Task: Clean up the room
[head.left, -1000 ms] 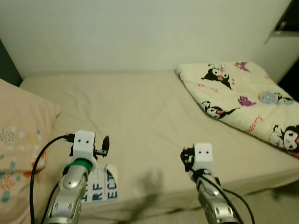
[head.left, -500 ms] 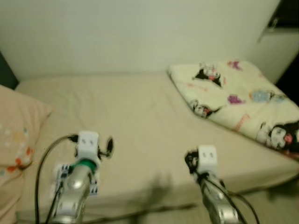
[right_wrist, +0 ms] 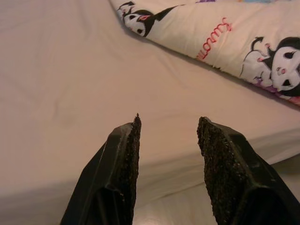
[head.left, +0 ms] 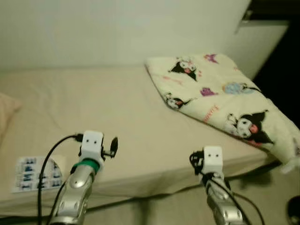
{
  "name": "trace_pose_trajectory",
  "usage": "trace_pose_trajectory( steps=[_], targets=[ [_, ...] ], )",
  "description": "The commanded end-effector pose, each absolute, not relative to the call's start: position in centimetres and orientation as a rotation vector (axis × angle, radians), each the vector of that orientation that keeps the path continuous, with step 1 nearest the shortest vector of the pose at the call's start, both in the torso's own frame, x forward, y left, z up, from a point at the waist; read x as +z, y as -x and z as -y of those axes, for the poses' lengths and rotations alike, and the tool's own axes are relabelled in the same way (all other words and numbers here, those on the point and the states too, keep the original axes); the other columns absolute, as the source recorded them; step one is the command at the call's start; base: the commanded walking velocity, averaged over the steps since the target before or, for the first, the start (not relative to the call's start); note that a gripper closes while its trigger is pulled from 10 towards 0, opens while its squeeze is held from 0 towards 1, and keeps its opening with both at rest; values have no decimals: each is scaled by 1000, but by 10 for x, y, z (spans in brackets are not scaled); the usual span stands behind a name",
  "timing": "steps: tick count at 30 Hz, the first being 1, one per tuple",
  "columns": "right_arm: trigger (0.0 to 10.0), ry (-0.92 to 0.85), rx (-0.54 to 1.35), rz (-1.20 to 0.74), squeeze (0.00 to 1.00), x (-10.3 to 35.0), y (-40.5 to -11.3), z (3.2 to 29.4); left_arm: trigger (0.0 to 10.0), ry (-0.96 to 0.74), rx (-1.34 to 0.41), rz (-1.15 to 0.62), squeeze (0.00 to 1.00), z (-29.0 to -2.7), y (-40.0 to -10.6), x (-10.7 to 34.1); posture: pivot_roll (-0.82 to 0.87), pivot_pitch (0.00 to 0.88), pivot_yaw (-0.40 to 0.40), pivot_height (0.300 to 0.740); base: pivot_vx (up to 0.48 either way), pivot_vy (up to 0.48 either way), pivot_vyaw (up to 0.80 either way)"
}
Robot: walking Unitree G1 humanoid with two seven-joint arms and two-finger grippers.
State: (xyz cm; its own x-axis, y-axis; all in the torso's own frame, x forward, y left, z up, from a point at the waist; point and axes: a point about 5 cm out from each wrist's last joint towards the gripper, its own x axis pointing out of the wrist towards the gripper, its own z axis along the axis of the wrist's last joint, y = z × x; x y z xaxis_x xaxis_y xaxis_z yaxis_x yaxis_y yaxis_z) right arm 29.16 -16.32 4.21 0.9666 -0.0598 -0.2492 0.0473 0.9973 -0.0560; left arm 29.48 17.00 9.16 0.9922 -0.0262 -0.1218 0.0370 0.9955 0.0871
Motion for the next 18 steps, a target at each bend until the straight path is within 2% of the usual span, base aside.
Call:
trace_pose_trajectory(
  steps=[1,18],
  targets=[
    [10000,53,-58,-279,0,37,-288,165,10000,-81,-37,-143,0,-168,-292,87,83,23,-4,740,0,-334,0],
    [10000,57,-40,-290,0,34,-288,163,10000,-83,-30,-145,0,-171,-290,87,91,15,-20,740,0,-332,0]
  ],
)
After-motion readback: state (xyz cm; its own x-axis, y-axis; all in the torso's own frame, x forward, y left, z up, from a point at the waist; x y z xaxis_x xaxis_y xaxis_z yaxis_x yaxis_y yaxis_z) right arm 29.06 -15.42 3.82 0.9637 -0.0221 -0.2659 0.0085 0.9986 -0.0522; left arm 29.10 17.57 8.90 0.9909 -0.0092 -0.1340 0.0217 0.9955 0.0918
